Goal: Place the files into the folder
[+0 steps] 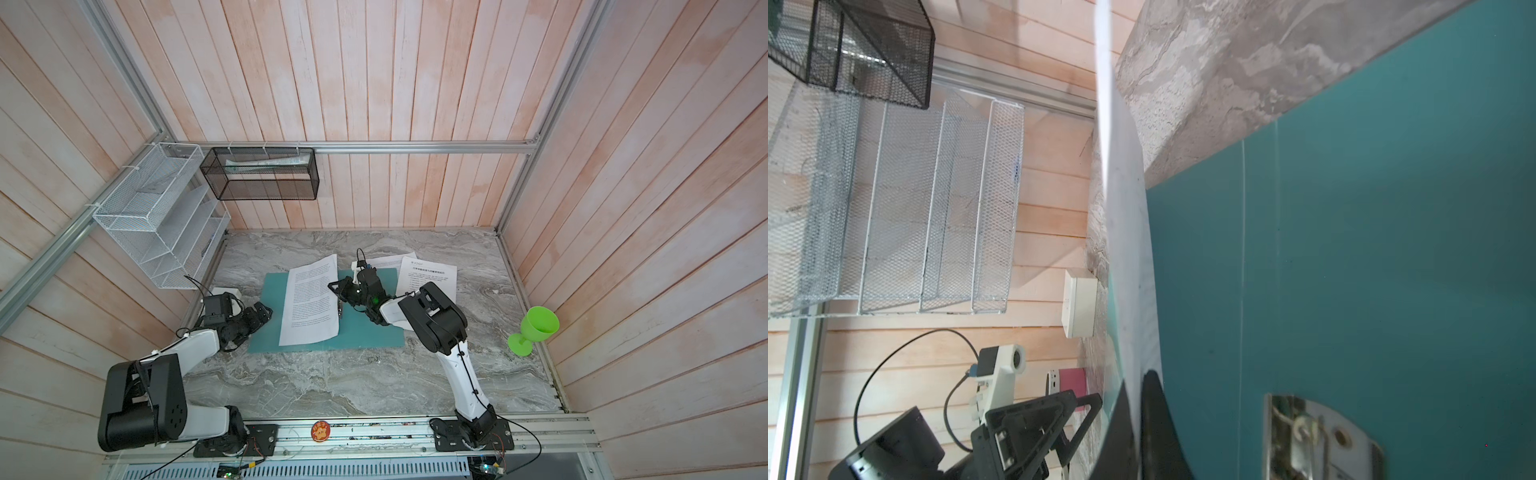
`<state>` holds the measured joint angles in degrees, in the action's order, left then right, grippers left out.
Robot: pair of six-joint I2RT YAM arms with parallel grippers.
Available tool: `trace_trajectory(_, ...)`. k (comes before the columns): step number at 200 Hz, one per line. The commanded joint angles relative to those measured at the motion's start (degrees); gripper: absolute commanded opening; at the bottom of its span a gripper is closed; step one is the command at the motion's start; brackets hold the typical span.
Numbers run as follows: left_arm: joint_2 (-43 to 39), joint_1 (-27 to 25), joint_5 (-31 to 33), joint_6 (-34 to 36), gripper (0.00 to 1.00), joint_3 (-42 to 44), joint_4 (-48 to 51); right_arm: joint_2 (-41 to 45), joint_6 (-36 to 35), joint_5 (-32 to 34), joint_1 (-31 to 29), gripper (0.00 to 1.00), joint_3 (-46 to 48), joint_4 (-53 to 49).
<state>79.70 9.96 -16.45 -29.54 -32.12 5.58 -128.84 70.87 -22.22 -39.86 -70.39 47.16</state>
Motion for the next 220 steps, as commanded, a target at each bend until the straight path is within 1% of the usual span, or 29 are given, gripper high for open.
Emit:
trace_trajectory(1,0.62,-0.51,-0.96,-0.48,0.98,2.19,4.82,-2.12,2.71,2.09,-1.22,0.0,-1.95,1.07)
trace_trajectory(18,0.67,-0.46,-1.08,-0.43,0.98,2.15,4.74,-2.48,3.55,2.59,-1.62,0.0,-1.84,1.18)
trace_trajectory(47,0.54,-0.46,-0.98,-0.45,0.98,2.23,4.73,-1.15,5.87,6.54,-2.57,0.0,0.41,1.98)
trace_trajectory(70,0.15,-0.46,-0.97,-0.43,0.98,2.32,4.72,0.12,6.74,8.22,-3.11,0.0,1.97,1.71)
trace_trajectory(79,0.0,-0.47,-0.88,-0.44,0.98,2.41,4.78,0.29,6.26,6.75,-3.03,0.0,1.65,0.31)
trace_trajectory(90,-0.07,-0.51,-0.87,-0.5,0.98,2.41,4.79,0.64,6.09,4.04,-2.75,0.0,2.61,1.56)
trace_trajectory(97,-0.15,-0.46,-0.88,-0.43,0.98,2.42,4.81,0.97,5.65,2.19,-2.48,0.07,3.15,1.23)
trace_trajectory(98,-0.2,-0.46,-0.92,-0.43,0.98,2.41,4.8,1.09,5.45,1.66,-2.37,0.09,3.33,0.93)
trace_trajectory(109,-0.3,-0.46,-0.96,-0.43,0.98,2.5,4.78,2.43,4.19,-0.78,-1.75,0.22,4.41,-1.44)
trace_trajectory(121,-0.27,-0.46,-0.98,-0.46,0.98,2.55,4.6,4.21,2.93,-3.76,-1.14,0.31,6.0,-2.7)
trace_trajectory(136,-0.19,-0.56,-1.09,-0.44,0.98,2.5,4.48,6.27,0.11,-8.04,-0.41,0.37,6.27,-8.12)
trace_trajectory(147,-0.15,-0.57,-1.13,-0.43,0.98,2.52,4.39,7.81,-1.63,-10.44,0.02,0.39,7.06,-10.45)
trace_trajectory(166,-0.27,-0.72,-1.04,-0.44,0.98,2.59,4.19,9.67,-3.21,-13.95,0.39,0.39,8.58,-13.38)
trace_trajectory(190,-0.29,-1.15,-0.97,-0.34,0.98,2.57,4.19,10.07,-4.15,-18.61,0.65,0.39,10.08,-16.5)
trace_trajectory(220,-0.61,-1.88,-0.74,-0.34,0.98,2.59,4.22,11.3,-8.73,-20.82,0.57,0.39,9.87,-23.7)
